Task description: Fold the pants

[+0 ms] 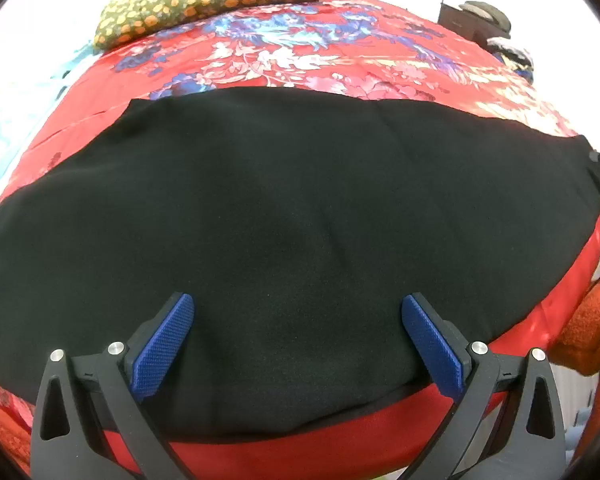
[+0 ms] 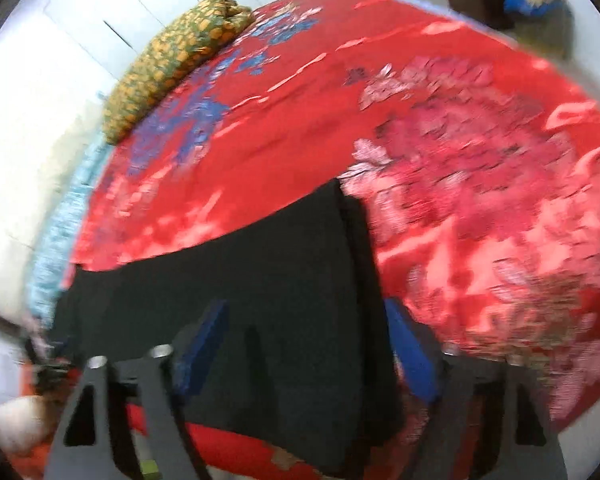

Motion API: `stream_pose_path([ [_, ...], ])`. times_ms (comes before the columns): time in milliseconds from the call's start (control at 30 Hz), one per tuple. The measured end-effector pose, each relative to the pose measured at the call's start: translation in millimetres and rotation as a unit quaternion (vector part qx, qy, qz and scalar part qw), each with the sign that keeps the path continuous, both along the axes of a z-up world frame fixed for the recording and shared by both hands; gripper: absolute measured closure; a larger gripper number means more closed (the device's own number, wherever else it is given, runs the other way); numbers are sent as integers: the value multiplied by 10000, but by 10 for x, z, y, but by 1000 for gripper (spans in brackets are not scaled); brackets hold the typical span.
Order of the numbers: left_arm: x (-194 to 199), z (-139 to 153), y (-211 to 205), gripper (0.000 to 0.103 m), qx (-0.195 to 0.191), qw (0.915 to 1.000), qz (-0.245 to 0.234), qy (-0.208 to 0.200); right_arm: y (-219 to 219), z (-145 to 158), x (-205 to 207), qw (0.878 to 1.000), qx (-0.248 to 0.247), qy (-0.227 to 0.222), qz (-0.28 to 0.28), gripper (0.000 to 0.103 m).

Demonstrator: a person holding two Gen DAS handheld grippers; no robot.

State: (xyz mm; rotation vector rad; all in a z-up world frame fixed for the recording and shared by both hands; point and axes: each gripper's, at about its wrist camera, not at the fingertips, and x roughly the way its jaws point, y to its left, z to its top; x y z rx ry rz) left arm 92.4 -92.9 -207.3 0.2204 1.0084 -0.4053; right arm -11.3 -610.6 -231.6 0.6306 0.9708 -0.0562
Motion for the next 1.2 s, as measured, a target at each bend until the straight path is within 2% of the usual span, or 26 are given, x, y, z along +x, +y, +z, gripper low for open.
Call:
stream_pose_path([
  [67,5,0,-5,0,-6,10000,23,-11,38,-20,49,10000,14,76,55,31],
  [133,7,-4,-11,0,-7,10000,35,-14,8,-43,57,9998,62,187,-44,49],
  [167,10,-2,-12,0,-11,10000,37,-11,-38,-69,48,9993,259,236,-132,81],
  [200,9,-5,-13,0,-10,10000,33,-9,-62,-103,46,9981,543,242,-155,88],
  [300,16,-3,-11,0,-21,10000,28,4,-17,-60,13,9960,866,134,-166,89],
  [433,47,16,-11,0,-28,9999,46,137,84,164,-69,9856,1545,-576,-367,89],
  [567,132,122,48,2,-187,9989,182,397,441,464,-17,9671,2195,-1266,-237,89],
  [700,239,366,354,2,-742,9949,644,231,1059,607,191,9435,2847,-1698,42,89],
  [733,265,414,446,2,-830,9934,773,194,1296,605,292,9343,3082,-1790,106,89],
  [900,368,582,945,2,-1076,9838,1434,-10,2353,463,811,8958,4000,-1909,335,89],
  [933,385,608,1069,2,-1122,9809,1587,-34,2593,438,941,8916,4095,-1885,431,89],
  [1100,435,632,1494,2,-1232,9720,1999,-83,3565,299,1455,8887,4244,-1539,797,89],
  [1200,455,587,1710,2,-1269,9665,2230,-28,4173,223,1792,8961,4125,-1273,1036,89],
])
